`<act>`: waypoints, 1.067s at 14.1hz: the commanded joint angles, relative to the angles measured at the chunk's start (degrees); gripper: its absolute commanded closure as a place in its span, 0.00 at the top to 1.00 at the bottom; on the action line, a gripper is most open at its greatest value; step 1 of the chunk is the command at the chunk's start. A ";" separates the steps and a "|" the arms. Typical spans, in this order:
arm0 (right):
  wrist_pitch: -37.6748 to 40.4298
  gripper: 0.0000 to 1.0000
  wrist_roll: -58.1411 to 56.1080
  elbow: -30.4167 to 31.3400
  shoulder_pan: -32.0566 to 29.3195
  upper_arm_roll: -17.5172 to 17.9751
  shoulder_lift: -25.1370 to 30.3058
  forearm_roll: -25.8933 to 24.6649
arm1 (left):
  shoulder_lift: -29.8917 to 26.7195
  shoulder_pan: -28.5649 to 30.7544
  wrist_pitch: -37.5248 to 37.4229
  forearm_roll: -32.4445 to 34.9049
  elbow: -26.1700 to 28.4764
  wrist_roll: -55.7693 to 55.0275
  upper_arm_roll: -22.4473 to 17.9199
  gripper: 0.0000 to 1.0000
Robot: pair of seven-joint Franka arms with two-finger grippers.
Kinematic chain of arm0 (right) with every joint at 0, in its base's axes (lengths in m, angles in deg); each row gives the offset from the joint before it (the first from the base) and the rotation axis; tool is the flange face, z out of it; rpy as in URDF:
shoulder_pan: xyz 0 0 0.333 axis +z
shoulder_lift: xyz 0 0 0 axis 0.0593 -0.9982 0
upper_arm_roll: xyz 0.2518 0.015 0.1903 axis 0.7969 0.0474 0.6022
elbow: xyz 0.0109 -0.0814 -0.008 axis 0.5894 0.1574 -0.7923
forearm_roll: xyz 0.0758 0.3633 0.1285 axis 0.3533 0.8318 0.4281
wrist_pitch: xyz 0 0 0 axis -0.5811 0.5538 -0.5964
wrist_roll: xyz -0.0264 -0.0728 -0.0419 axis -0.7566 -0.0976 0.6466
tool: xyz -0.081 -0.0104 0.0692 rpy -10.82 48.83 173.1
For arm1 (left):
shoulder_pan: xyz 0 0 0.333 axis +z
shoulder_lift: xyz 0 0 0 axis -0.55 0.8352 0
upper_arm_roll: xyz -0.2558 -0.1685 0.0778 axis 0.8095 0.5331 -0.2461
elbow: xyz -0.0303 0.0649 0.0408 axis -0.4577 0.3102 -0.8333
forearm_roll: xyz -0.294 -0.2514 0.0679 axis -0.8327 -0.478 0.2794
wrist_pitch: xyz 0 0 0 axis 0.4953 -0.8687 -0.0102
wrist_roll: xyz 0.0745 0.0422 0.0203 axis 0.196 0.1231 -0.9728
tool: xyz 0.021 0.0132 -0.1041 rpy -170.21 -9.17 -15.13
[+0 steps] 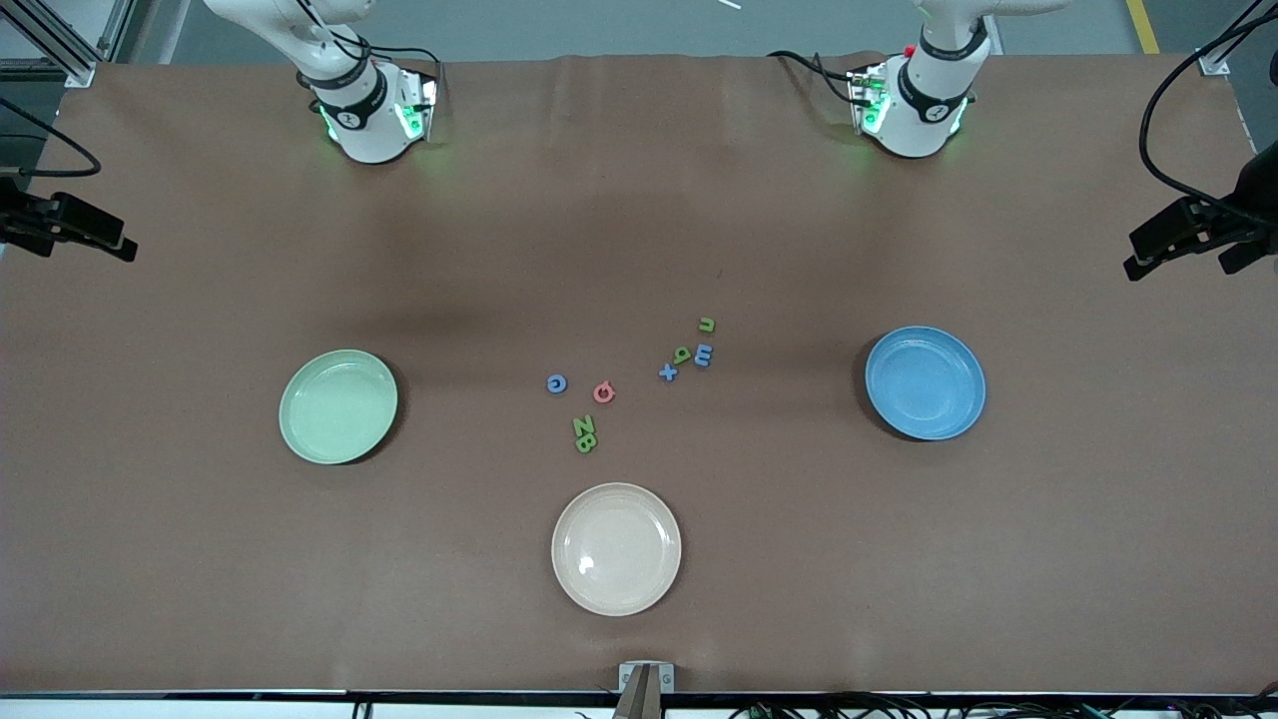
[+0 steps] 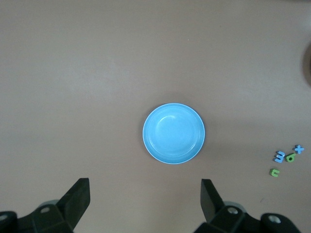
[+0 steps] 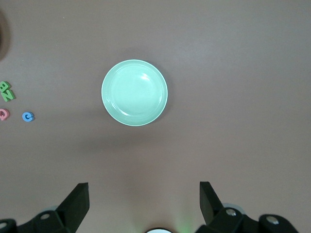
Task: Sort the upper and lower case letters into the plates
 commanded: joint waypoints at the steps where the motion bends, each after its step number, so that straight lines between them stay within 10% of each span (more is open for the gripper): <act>1: -0.81 1.00 0.43 2.34 2.15 -1.93 2.66 -1.04 | -0.07 0.11 -1.04 -1.14 -0.85 0.12 0.14 1.00; 8: -0.90 1.00 -0.10 2.34 2.42 -3.00 3.45 -1.04 | 1.07 -0.76 -1.13 -2.11 -0.33 -0.59 0.31 1.00; 15: -0.90 1.00 -0.18 2.34 1.81 -2.56 3.54 -1.04 | 13.44 -9.45 3.77 -2.46 0.38 -16.21 9.10 1.00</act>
